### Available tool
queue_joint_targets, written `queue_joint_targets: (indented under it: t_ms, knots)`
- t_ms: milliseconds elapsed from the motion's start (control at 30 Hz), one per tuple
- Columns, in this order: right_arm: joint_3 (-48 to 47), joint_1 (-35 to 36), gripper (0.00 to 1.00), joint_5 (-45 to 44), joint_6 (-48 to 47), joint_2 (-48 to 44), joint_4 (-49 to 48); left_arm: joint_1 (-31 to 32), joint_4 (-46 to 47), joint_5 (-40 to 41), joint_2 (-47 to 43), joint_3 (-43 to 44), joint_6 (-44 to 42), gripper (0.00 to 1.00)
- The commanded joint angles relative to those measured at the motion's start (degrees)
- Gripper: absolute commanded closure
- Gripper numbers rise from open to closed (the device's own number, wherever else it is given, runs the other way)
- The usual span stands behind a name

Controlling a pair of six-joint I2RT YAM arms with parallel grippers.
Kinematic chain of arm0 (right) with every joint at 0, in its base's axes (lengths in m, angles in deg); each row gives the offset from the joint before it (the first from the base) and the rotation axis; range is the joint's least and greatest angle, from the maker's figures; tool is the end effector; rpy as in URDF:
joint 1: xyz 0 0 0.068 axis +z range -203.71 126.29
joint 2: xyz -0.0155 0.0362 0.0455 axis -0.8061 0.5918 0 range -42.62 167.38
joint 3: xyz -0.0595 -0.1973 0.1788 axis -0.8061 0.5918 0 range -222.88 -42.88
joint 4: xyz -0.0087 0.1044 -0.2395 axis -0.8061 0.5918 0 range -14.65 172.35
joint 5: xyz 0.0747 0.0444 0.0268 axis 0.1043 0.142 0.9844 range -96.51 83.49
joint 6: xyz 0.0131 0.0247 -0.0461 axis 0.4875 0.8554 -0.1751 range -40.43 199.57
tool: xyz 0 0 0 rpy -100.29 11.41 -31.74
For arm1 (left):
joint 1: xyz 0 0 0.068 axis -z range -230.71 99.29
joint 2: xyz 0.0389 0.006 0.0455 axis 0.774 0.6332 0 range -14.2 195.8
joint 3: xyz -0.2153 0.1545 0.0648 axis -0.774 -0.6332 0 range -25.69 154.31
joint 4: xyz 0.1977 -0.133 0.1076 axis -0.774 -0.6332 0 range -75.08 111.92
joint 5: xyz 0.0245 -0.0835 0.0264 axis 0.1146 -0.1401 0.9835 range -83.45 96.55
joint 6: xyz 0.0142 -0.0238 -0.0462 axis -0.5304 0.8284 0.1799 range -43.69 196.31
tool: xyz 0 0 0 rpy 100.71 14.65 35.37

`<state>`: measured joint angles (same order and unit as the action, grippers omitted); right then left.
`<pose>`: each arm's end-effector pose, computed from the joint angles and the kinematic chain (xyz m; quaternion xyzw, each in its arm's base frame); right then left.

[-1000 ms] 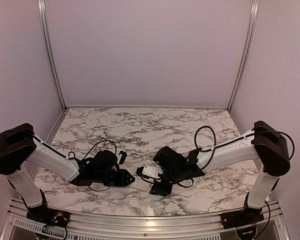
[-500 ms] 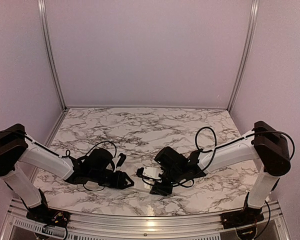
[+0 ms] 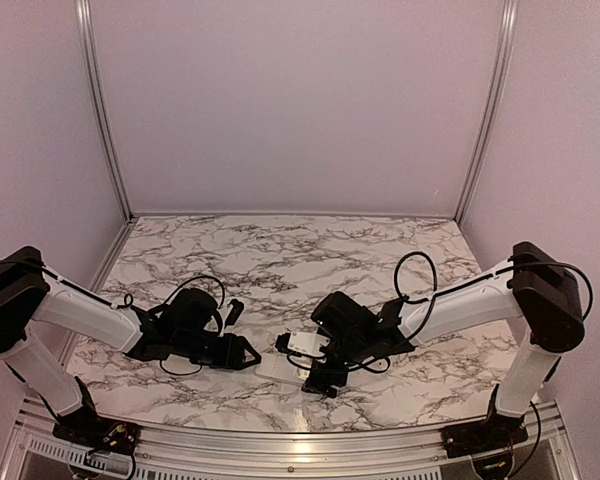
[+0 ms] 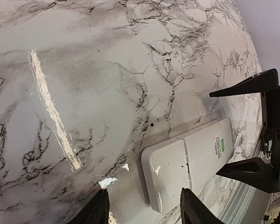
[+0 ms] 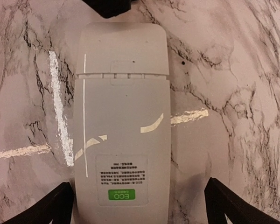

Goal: Load the batteries into the remote control
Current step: Press the battery cover on the remote control.

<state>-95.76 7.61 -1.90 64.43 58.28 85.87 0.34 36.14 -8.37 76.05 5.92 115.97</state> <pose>0.1585 0.2957 0.1374 -0.6038 0.7488 0.1418 0.2340 0.1672 -0.2215 0.1236 0.1407 0.9047 -0.3573 0.1847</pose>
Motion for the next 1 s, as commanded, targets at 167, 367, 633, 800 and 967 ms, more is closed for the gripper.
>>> queue_joint_targets:
  t_ms: [167,367,633,800,967]
  knots:
    - [-1.09,-0.63,0.09,1.82,-2.34,-0.3,4.42,0.39,-4.12,0.73,-0.44,0.86,-2.99,0.58]
    - [-1.59,-0.59,0.11,2.68,-2.77,-0.53,4.17,2.61,-7.4,3.41,1.15,4.6,-5.37,0.59]
    - [-1.77,-0.67,0.23,2.14,-2.36,0.76,4.39,4.65,-14.04,8.56,5.7,9.54,-8.06,0.69]
    - [-1.71,-0.68,0.33,2.41,-2.44,1.41,4.25,7.95,-18.06,9.59,10.28,10.09,-9.34,0.71]
    - [-1.35,-0.85,0.41,2.24,-2.44,1.59,4.0,9.47,-21.08,11.45,12.81,9.5,-8.55,0.73]
